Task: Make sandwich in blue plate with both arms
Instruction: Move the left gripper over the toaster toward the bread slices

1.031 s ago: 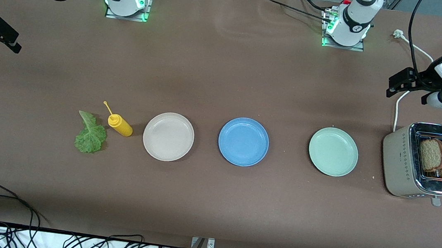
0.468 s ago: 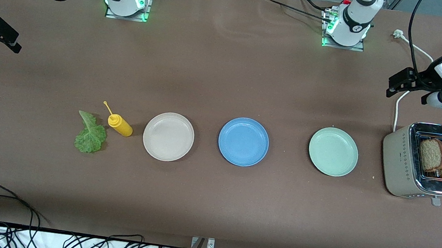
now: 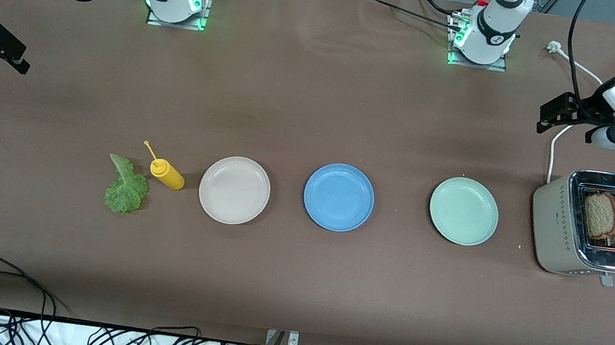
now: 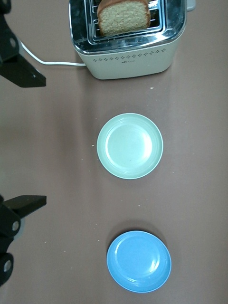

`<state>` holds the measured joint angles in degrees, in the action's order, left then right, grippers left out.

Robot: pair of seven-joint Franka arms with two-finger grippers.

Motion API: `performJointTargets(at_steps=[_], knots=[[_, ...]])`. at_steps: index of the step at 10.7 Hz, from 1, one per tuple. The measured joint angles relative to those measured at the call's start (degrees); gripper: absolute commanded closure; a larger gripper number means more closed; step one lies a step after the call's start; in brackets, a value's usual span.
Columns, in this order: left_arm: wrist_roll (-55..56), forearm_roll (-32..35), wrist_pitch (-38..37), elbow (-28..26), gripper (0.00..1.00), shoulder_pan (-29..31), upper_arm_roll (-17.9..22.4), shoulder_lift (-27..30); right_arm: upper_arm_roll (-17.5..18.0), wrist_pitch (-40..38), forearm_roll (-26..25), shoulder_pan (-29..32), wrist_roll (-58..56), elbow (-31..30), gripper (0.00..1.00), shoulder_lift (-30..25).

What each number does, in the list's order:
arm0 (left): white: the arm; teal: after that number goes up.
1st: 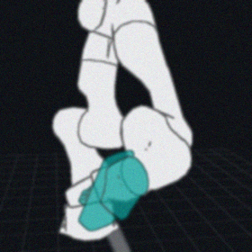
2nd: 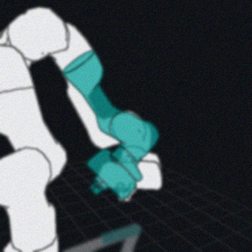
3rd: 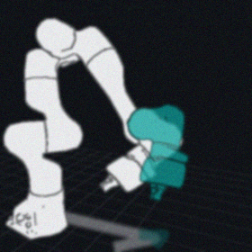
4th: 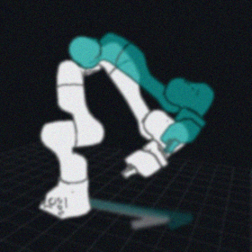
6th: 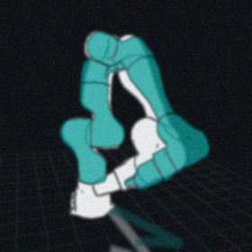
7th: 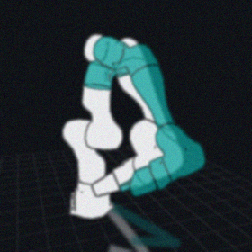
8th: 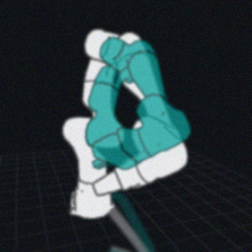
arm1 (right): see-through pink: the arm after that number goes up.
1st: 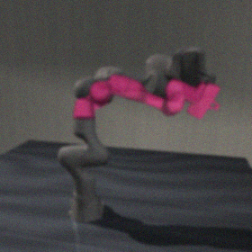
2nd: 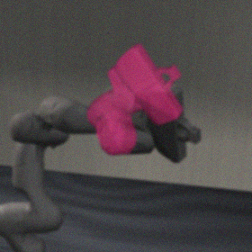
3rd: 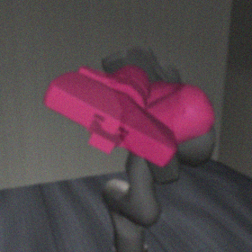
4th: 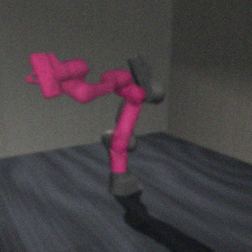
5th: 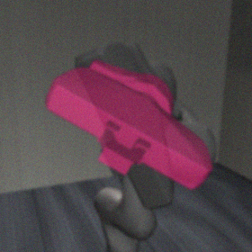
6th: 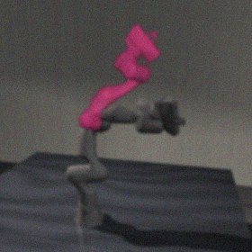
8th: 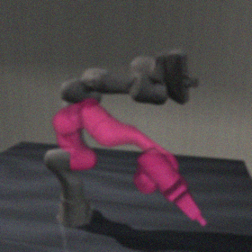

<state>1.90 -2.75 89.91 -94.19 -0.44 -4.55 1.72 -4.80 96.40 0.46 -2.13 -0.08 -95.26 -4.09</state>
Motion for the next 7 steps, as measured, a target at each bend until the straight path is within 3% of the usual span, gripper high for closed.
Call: performJointTargets(at_steps=[7], knots=[[0.0, 0.0, -3.5, 1.9, 0.0, 0.0, 0.1, 0.2, 0.0, 0.0, 0.0, 0.0, 0.0, 0.0, 0.0, 0.0]])
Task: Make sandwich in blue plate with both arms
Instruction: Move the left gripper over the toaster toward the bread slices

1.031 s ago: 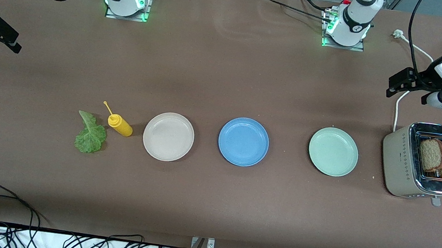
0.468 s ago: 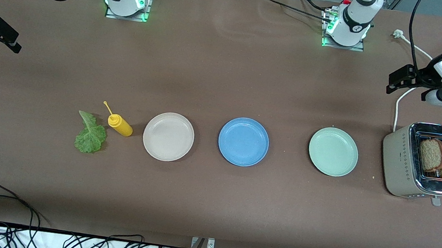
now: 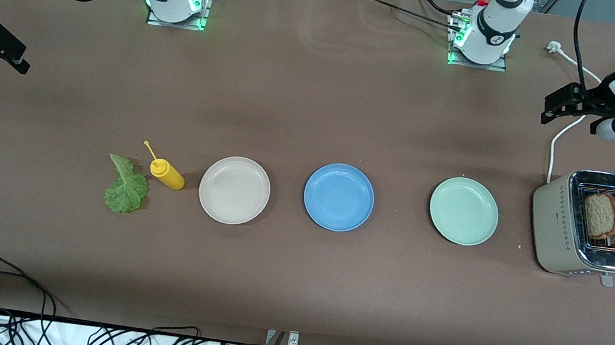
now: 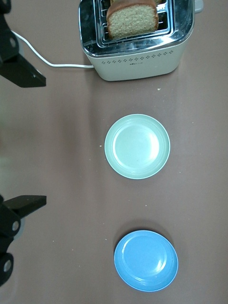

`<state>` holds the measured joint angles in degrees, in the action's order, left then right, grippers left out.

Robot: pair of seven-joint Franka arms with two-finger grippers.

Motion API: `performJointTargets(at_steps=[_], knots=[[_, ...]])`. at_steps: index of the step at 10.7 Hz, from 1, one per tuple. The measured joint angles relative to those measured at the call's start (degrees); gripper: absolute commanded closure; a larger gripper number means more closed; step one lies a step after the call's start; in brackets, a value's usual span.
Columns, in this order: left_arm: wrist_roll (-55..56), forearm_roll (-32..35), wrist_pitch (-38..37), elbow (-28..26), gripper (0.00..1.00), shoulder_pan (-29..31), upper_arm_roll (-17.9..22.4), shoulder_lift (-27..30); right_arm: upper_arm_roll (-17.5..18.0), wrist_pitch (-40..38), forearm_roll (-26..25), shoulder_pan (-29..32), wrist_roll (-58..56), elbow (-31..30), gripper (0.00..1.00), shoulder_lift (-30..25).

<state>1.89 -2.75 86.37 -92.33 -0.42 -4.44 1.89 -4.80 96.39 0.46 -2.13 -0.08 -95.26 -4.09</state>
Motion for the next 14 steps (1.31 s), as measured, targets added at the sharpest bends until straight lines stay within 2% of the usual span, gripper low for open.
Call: performJointTargets(at_steps=[7, 10, 12, 14], knots=[[0.0, 3.2, -0.1, 0.0, 0.0, 0.1, 0.4, 0.0, 0.0, 0.0, 0.0, 0.0, 0.0, 0.0, 0.0, 0.0], [-0.2, 6.9, 0.0, 0.1, 0.0, 0.6, 0.8, -0.1, 0.0, 0.0, 0.0, 0.0, 0.0, 0.0, 0.0, 0.0], [-2.9, 7.6, 0.0, 1.0, 0.0, 3.3, 1.1, -1.0, 0.0, 0.0, 0.0, 0.0, 0.0, 0.0, 0.0, 0.0], [-11.0, 7.6, 0.3, 1.7, 0.0, 7.8, 1.4, -3.6, 0.0, 0.0, 0.0, 0.0, 0.0, 0.0, 0.0, 0.0]])
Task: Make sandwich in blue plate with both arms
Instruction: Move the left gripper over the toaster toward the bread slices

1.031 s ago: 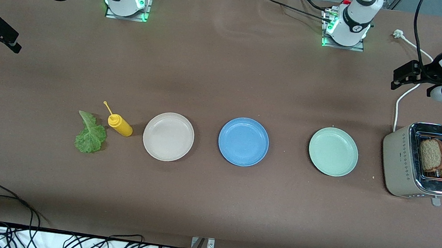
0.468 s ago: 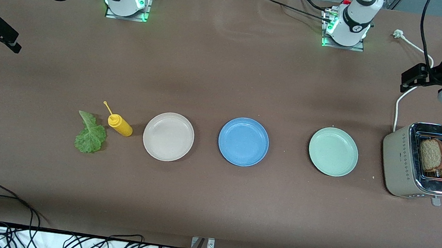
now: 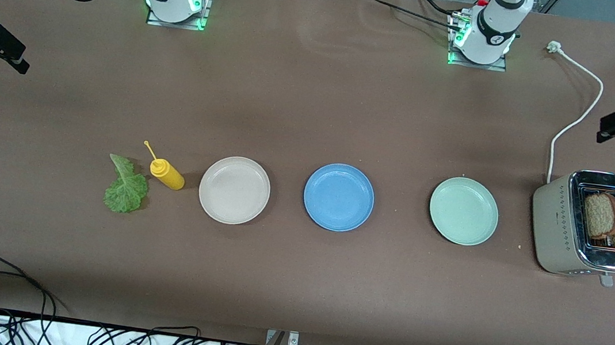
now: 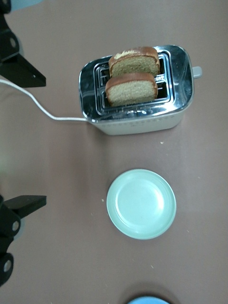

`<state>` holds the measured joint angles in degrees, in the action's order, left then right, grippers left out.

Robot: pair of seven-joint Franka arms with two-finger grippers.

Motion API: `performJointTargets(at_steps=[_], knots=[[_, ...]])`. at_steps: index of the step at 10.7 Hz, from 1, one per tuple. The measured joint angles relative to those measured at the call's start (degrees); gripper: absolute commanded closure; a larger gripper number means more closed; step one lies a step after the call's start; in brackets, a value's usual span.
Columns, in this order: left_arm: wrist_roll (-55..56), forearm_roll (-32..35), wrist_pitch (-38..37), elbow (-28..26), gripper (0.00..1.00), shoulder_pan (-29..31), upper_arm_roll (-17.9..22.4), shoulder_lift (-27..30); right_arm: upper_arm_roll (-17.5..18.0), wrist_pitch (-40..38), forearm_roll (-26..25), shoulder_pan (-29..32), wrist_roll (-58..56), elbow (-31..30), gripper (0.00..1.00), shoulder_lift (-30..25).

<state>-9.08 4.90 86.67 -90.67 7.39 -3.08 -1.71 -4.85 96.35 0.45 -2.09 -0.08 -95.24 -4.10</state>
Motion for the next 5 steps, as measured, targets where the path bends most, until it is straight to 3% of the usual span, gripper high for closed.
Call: performJointTargets(at_steps=[5], knots=[[-14.5, 0.0, 9.9, 1.6, 0.0, 7.6, 0.1, -9.6, 0.0, -0.1, 0.0, 0.0, 0.0, 0.0, 0.0, 0.0]])
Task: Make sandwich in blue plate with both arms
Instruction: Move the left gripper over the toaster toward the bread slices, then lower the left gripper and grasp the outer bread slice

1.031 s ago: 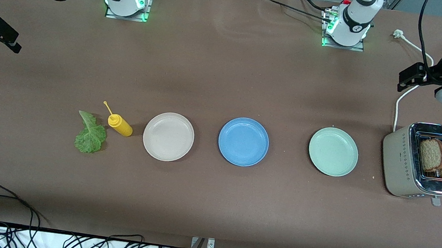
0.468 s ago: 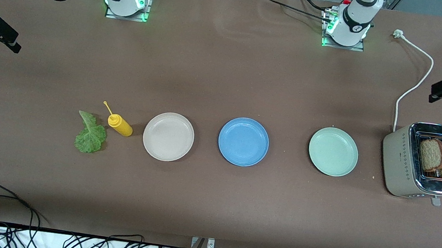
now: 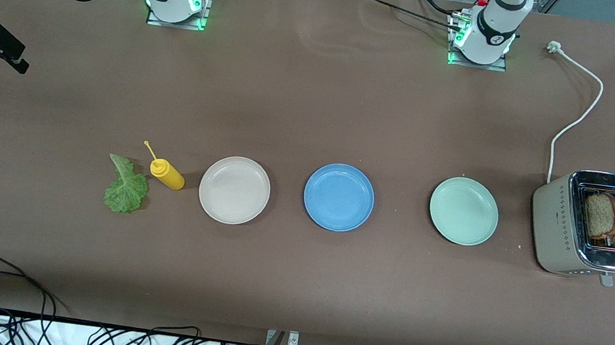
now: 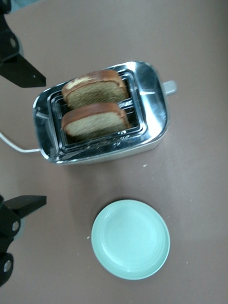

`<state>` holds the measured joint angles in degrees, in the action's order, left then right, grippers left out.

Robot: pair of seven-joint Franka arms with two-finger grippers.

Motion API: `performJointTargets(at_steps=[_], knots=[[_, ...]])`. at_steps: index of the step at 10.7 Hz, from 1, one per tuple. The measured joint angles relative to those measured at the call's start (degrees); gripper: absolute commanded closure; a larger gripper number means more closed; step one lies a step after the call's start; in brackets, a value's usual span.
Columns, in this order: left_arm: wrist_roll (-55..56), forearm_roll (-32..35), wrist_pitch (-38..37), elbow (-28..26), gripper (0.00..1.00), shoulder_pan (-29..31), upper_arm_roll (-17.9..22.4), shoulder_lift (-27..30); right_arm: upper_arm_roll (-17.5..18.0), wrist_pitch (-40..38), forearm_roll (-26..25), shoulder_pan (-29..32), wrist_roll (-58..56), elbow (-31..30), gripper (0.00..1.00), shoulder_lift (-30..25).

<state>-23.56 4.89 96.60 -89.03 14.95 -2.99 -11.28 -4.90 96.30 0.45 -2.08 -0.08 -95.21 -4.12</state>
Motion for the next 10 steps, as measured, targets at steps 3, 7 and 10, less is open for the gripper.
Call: performJointTargets(at_steps=[3, 7, 10], knots=[[-1.7, -0.1, 3.6, 0.2, 0.0, 1.6, 0.0, -3.1, 0.0, 0.0, 0.0, 0.0, 0.0, 0.0, 0.0, 0.0], [-1.7, -2.0, 7.2, 0.2, 0.0, 3.9, -0.1, -8.4, 0.0, 0.0, 0.0, 0.0, 0.0, 0.0, 0.0, 0.0], [-2.0, -4.1, 8.9, 0.2, 0.11, 5.1, -0.1, -11.9, 0.0, -0.1, 0.0, 0.0, 0.0, 0.0, 0.0, 0.0]])
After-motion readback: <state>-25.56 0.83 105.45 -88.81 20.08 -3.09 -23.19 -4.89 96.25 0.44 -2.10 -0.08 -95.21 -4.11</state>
